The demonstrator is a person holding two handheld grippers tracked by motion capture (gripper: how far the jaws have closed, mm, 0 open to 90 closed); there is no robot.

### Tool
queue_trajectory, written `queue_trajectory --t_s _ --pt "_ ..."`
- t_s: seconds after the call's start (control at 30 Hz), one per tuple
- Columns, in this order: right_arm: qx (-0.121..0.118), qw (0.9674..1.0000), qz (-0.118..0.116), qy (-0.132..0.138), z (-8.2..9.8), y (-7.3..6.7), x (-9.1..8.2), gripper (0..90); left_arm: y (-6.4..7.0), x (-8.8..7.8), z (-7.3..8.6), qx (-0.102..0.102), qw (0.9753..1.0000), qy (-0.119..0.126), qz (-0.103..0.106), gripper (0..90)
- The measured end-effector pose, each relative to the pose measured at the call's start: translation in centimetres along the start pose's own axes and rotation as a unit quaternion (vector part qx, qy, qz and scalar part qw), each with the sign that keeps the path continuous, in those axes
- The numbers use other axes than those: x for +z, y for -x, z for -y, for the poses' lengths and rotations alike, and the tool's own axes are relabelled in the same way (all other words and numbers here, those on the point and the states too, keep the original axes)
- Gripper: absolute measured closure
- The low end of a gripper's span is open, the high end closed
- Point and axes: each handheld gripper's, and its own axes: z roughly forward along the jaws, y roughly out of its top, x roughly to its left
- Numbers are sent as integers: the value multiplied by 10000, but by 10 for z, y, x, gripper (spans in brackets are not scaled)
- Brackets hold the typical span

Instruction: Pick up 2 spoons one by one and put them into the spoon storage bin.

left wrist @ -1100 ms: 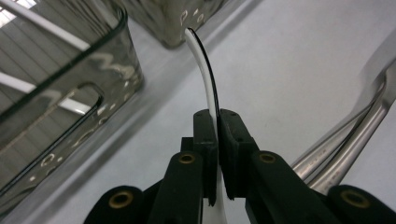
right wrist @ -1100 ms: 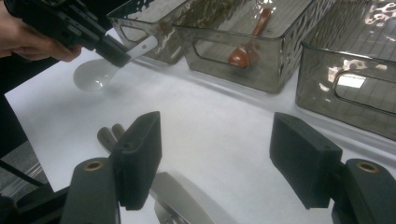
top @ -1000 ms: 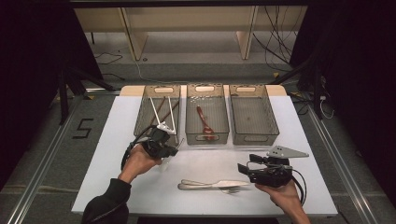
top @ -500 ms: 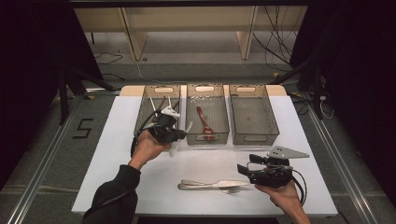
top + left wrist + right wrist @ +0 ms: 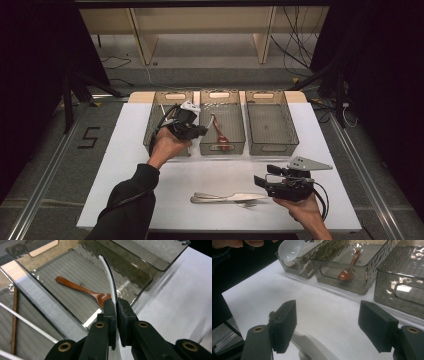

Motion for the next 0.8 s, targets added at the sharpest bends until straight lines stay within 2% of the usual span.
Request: queue_trajectory --t_s 0.23,0.27,0.4,0.53,0.8 --pt "1 10000 -28 4 1 0 1 317 -2 7 -13 -12 9998 211 -37 853" --pt "3 10000 -32 8 1 1 1 317 -4 9 -15 -10 9998 210 21 854" --pt "-1 10000 -44 3 1 1 1 318 -9 17 -20 -144 9996 237 40 853" --pt "-7 10000 -46 4 1 1 1 318 -12 24 -25 -107 9997 203 6 853" --pt "4 10000 -50 -2 1 2 1 318 -15 35 -33 -188 9994 266 -99 853"
